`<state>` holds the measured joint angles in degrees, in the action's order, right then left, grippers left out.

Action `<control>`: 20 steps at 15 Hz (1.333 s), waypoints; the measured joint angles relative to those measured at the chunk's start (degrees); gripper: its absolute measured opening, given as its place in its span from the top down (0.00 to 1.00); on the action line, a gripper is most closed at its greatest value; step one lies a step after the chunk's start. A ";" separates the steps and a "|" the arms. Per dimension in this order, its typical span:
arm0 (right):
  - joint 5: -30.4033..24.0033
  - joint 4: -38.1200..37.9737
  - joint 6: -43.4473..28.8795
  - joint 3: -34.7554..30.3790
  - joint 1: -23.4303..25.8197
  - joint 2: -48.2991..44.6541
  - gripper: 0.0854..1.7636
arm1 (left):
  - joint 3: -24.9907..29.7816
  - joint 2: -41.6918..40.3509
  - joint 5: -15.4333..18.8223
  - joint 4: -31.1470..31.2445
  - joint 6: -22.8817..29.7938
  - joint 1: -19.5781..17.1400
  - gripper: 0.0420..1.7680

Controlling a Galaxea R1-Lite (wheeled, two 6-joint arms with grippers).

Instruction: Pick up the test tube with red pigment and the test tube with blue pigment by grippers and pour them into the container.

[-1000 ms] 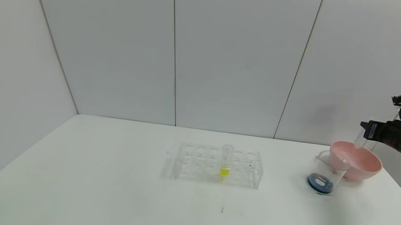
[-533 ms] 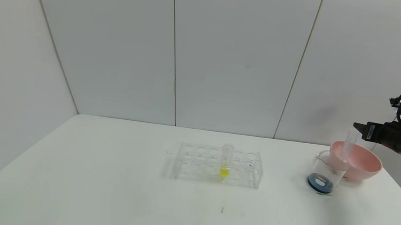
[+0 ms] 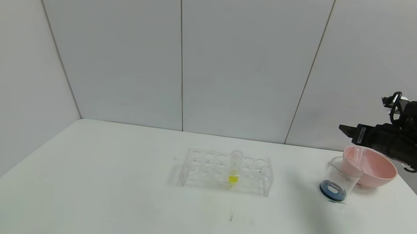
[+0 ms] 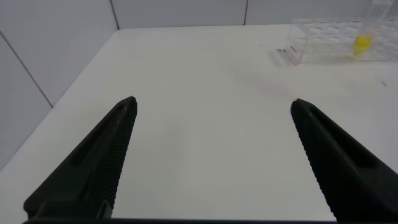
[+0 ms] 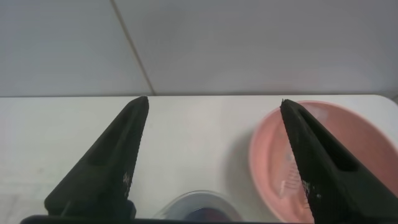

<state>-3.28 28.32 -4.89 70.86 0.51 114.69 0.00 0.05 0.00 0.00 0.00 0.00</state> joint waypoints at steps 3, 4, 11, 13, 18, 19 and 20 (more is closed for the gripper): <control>4.95 0.06 -2.17 -3.64 -7.45 -4.27 0.11 | 0.00 0.00 0.00 0.02 0.00 0.00 0.00; 5.30 0.06 -2.35 -5.11 -8.74 -6.23 0.10 | 0.00 0.00 0.00 0.00 0.00 0.00 0.00; 5.96 0.06 -2.13 -14.84 -9.63 -27.04 0.06 | 0.00 0.00 0.00 0.00 0.00 0.00 0.00; 6.01 0.06 -2.06 -17.26 -7.67 -35.19 0.05 | 0.00 0.00 0.00 0.00 0.00 0.00 0.00; 4.34 -0.32 -0.15 -27.19 -4.47 -57.70 0.04 | 0.00 0.00 0.00 0.00 0.00 0.00 0.00; 4.12 -0.57 1.15 -29.72 -4.23 -62.88 0.04 | 0.00 0.00 0.00 0.00 0.00 0.00 0.00; 4.04 -0.88 2.40 -31.89 -4.06 -67.69 0.04 | 0.00 0.00 0.00 0.00 0.00 0.00 0.00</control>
<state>0.76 27.44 -2.49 38.97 -3.55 46.99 0.00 0.05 0.00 0.00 0.00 0.00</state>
